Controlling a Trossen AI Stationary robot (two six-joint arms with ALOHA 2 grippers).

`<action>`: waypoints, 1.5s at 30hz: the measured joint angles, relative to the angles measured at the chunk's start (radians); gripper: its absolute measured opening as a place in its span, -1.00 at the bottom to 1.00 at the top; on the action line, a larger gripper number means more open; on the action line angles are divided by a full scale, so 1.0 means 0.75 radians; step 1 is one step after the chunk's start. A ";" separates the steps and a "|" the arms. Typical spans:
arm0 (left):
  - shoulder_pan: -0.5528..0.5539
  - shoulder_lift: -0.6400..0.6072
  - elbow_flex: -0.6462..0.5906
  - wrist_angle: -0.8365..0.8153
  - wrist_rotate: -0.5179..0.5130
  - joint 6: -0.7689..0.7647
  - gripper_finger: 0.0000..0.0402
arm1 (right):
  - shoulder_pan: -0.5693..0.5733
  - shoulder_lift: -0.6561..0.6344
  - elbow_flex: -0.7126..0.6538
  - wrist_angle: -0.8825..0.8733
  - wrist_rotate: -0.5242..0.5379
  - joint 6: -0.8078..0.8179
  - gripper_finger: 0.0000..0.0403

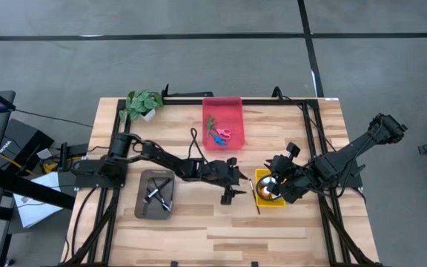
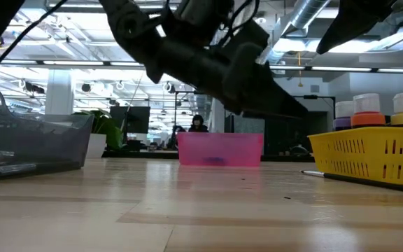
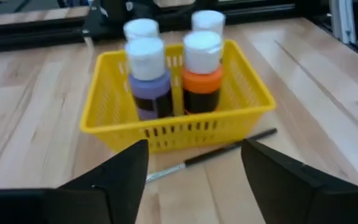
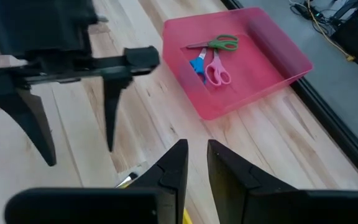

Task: Pick & Place Paint Supplies
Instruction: Put the black makeup brush into the black bin

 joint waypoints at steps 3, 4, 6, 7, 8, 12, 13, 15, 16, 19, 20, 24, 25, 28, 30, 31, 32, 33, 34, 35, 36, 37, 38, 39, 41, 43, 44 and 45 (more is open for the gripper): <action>0.025 0.028 0.001 0.025 0.003 0.000 0.32 | 0.000 0.000 0.000 0.002 0.000 -0.001 -0.72; 0.032 0.035 0.000 0.025 0.008 -0.002 0.34 | 0.000 0.000 0.000 0.002 0.000 -0.004 -0.72; 0.044 0.040 0.000 0.033 0.056 -0.006 0.37 | 0.000 -0.001 0.000 0.003 0.000 -0.004 -0.72; 0.047 0.040 0.000 0.037 0.074 -0.005 0.37 | 0.000 -0.002 0.000 0.003 0.000 -0.004 -0.72; 0.048 0.043 0.004 0.040 0.076 -0.006 0.37 | 0.000 -0.002 0.000 0.003 0.000 -0.005 -0.72; 0.045 0.082 0.053 0.035 0.076 -0.006 0.36 | 0.000 -0.002 0.004 -0.002 0.000 -0.006 -0.72; 0.043 0.100 0.074 0.044 0.075 -0.006 0.36 | 0.000 -0.002 0.009 0.001 0.000 -0.008 -0.72; 0.043 0.119 0.091 0.008 0.075 -0.004 0.36 | 0.000 -0.003 0.021 0.001 0.000 -0.008 -0.72; 0.046 0.136 0.102 0.010 0.074 0.002 0.36 | 0.003 -0.003 0.025 0.004 -0.001 -0.008 -0.72; 0.056 0.160 0.113 -0.001 0.074 -0.002 0.36 | 0.023 -0.003 0.028 0.003 0.000 -0.008 -0.72; 0.059 0.170 0.123 0.010 0.079 -0.004 0.37 | 0.031 -0.003 0.030 0.003 0.000 -0.008 -0.72; 0.063 0.210 0.146 0.006 0.099 -0.006 0.37 | 0.049 -0.003 0.030 0.003 0.001 -0.021 -0.72; 0.062 0.220 0.152 -0.001 0.100 -0.006 0.36 | 0.053 -0.003 0.030 0.003 0.004 -0.025 -0.72; 0.061 0.237 0.185 0.015 0.104 -0.006 0.36 | 0.053 -0.003 0.030 0.005 0.012 -0.026 -0.72; 0.061 0.239 0.195 -0.013 0.104 -0.006 0.36 | 0.053 -0.003 0.030 0.005 0.012 -0.029 -0.72; 0.061 0.248 0.201 -0.030 0.104 -0.005 0.36 | 0.053 -0.003 0.030 0.005 0.012 -0.029 -0.72; 0.061 0.258 0.207 -0.039 0.104 -0.004 0.36 | 0.053 -0.003 0.030 0.005 0.012 -0.029 -0.72; 0.062 0.261 0.205 -0.058 0.103 -0.005 0.36 | 0.053 -0.003 0.030 0.006 0.012 -0.029 -0.72; 0.063 0.261 0.203 -0.067 0.103 -0.004 0.36 | 0.053 -0.003 0.030 0.006 0.012 -0.029 -0.72; 0.063 0.268 0.205 -0.047 0.103 -0.004 0.36 | 0.053 -0.003 0.030 0.006 0.012 -0.029 -0.72; 0.064 0.272 0.207 -0.039 0.103 -0.004 0.36 | 0.053 -0.002 0.030 0.007 0.012 -0.029 -0.72; 0.067 0.278 0.207 -0.045 0.103 -0.004 0.36 | 0.053 -0.002 0.030 0.008 0.012 -0.029 -0.72; 0.068 0.288 0.207 -0.046 0.103 -0.003 0.36 | 0.053 -0.002 0.030 0.008 0.012 -0.029 -0.72; 0.069 0.299 0.206 -0.039 0.101 -0.001 0.36 | 0.053 -0.002 0.030 0.009 0.012 -0.029 -0.72; 0.070 0.303 0.205 -0.023 0.101 -0.005 0.36 | 0.053 -0.002 0.030 0.009 0.012 -0.029 -0.72; 0.070 0.303 0.205 -0.014 0.101 -0.003 0.36 | 0.053 -0.002 0.030 0.009 0.012 -0.029 -0.72; 0.071 0.303 0.205 -0.013 0.101 -0.003 0.36 | 0.053 -0.002 0.030 0.009 0.012 -0.029 -0.72; 0.075 0.303 0.205 -0.014 0.101 -0.003 0.36 | 0.053 -0.002 0.030 0.009 0.012 -0.029 -0.72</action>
